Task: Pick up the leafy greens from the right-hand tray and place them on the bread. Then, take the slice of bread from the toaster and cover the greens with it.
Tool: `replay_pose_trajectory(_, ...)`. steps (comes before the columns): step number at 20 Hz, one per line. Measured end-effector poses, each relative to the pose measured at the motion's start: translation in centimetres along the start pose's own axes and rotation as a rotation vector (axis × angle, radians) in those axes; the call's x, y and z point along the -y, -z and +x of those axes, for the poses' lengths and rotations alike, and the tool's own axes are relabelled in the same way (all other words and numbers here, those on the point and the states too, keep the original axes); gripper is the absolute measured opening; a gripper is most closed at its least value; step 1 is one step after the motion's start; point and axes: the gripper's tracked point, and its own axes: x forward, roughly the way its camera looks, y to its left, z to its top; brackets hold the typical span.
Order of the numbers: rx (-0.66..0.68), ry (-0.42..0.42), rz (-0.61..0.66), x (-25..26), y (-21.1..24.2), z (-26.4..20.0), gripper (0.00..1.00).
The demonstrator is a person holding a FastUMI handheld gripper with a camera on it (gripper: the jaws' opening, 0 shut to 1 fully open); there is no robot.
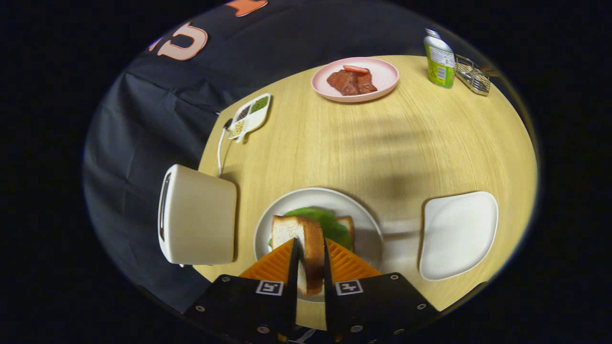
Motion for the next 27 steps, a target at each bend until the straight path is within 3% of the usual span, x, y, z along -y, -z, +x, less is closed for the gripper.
replay_pose_trajectory(4,0.001,0.075,-0.023,2.4,0.4,-0.1,0.50)
replay_pose_trajectory(7,0.033,0.066,-0.004,2.8,0.1,-1.7,0.64)
replay_pose_trajectory(10,0.087,0.105,-0.033,3.9,-0.8,-4.1,0.94)
replay_pose_trajectory(11,0.111,0.122,-0.047,4.3,-1.2,-5.2,0.98)
replay_pose_trajectory(20,0.493,0.262,-0.171,5.4,-8.2,-21.2,0.99)
replay_pose_trajectory(27,0.844,0.299,-0.198,4.9,-11.7,-33.1,0.99)
